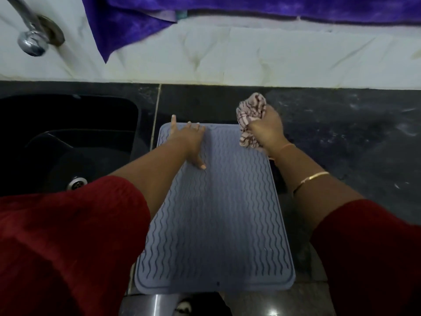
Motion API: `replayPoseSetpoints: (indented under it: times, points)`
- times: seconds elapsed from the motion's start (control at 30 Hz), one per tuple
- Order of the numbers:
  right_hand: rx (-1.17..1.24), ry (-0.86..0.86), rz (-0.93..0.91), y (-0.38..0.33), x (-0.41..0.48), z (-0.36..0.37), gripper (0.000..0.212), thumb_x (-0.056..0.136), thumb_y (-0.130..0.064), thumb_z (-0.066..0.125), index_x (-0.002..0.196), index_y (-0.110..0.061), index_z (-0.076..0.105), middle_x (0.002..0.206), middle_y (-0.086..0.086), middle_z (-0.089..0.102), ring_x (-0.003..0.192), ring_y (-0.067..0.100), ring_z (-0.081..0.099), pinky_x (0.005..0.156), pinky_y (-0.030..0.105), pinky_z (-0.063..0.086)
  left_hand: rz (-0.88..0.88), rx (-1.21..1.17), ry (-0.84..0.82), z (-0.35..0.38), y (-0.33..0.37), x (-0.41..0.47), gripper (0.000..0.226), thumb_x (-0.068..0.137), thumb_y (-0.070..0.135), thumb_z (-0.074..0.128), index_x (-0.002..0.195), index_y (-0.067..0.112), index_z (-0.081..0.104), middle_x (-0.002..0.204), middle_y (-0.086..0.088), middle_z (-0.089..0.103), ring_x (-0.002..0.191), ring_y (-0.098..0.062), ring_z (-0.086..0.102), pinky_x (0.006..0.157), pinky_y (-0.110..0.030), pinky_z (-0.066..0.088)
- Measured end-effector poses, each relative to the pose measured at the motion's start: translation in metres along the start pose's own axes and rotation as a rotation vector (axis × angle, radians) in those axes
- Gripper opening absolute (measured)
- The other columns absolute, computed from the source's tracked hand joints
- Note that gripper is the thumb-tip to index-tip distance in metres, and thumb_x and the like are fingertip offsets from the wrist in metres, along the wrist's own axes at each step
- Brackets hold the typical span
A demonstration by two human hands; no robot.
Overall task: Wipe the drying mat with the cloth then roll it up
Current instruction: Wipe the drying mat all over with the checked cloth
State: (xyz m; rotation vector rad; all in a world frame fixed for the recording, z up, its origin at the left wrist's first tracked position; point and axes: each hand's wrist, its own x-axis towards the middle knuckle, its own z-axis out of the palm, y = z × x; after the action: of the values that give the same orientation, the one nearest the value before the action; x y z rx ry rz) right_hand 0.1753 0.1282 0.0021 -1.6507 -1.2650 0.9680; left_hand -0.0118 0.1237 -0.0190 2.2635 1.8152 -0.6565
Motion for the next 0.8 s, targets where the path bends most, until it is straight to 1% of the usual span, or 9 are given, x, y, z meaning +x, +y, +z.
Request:
replayPoseSetpoints:
  times: [0.1,0.2,0.27,0.33,0.4,0.5,0.6,0.67,0.8]
  points:
    - [-0.326,-0.048,-0.229,0.001,0.029,0.019,0.025,0.082,-0.01,0.062,0.107,-0.008,0.057,0.106,0.013,0.066,0.093,0.02,0.058,0.068,0.016,0.04,0.037,0.131,-0.038,0.0,0.006,0.015,0.13,0.059,0.077,0.061,0.151,0.013,-0.005,0.159,-0.006,0.004,0.147,-0.023,0.001,0.107,-0.061,-0.018]
    - [-0.596,-0.225,-0.308,0.011,0.046,0.039,0.037,0.083,-0.021,0.062,0.119,-0.018,0.054,0.117,0.012,0.064,0.108,0.031,0.058,0.091,0.038,0.049,0.028,0.186,-0.07,0.003,0.007,0.029,0.134,0.056,0.083,0.056,0.15,0.013,-0.009,0.159,-0.006,0.004,0.146,-0.024,0.004,0.108,-0.059,-0.018]
    - [-0.844,-0.347,-0.31,0.024,0.046,0.056,0.044,0.084,-0.027,0.061,0.127,-0.025,0.049,0.125,0.009,0.058,0.118,0.033,0.05,0.099,0.048,0.043,0.01,0.195,-0.097,0.002,0.006,0.036,0.134,0.053,0.086,0.054,0.15,0.017,-0.008,0.159,-0.005,0.006,0.146,-0.023,0.004,0.107,-0.058,-0.019]
    - [-1.01,-0.332,-0.347,0.034,0.043,0.07,0.047,0.085,-0.023,0.059,0.13,-0.028,0.045,0.128,0.006,0.052,0.123,0.033,0.041,0.101,0.051,0.036,0.005,0.195,-0.123,0.002,0.004,0.042,0.133,0.05,0.088,0.052,0.151,0.023,-0.006,0.159,-0.004,0.01,0.146,-0.022,0.002,0.106,-0.058,-0.021]
    - [-1.044,-0.258,-0.399,0.038,0.039,0.075,0.046,0.085,-0.019,0.056,0.129,-0.028,0.046,0.126,0.005,0.051,0.122,0.033,0.039,0.096,0.053,0.033,0.008,0.168,-0.106,0.006,0.002,0.045,0.133,0.048,0.089,0.051,0.151,0.026,-0.006,0.159,-0.003,0.011,0.146,-0.022,0.002,0.106,-0.057,-0.022]
    - [-1.034,-0.286,-0.467,0.044,0.026,0.064,0.042,0.084,-0.016,0.053,0.125,-0.026,0.05,0.126,0.007,0.051,0.12,0.034,0.039,0.093,0.051,0.031,0.012,0.134,-0.079,0.009,-0.001,0.046,0.134,0.05,0.087,0.053,0.15,0.025,-0.01,0.159,0.002,-0.001,0.146,-0.021,0.003,0.106,-0.058,-0.02]
    - [-1.018,-0.274,-0.585,0.06,-0.008,0.052,0.042,0.083,-0.016,0.053,0.124,-0.025,0.049,0.123,0.007,0.051,0.117,0.033,0.039,0.092,0.048,0.029,0.003,0.146,-0.012,0.014,-0.002,0.048,0.118,0.07,0.067,0.063,0.149,0.021,-0.011,0.159,0.003,-0.004,0.146,-0.02,0.005,0.11,-0.061,-0.014]
    - [-1.065,-0.263,-0.656,0.067,-0.023,0.047,0.043,0.083,-0.015,0.052,0.125,-0.024,0.048,0.122,0.008,0.052,0.116,0.033,0.041,0.091,0.047,0.03,-0.001,0.145,0.002,0.015,-0.003,0.049,0.114,0.073,0.06,0.065,0.149,0.021,-0.012,0.16,0.002,-0.003,0.146,-0.02,0.004,0.11,-0.061,-0.013]
    - [-0.969,-0.233,-0.54,0.045,0.02,0.051,0.043,0.082,-0.015,0.055,0.123,-0.03,0.052,0.121,0.006,0.054,0.117,0.032,0.04,0.091,0.048,0.032,-0.002,0.092,-0.04,0.012,-0.002,0.05,0.133,0.055,0.083,0.058,0.149,0.02,-0.011,0.159,0.001,-0.003,0.146,-0.022,0.003,0.109,-0.059,-0.016]
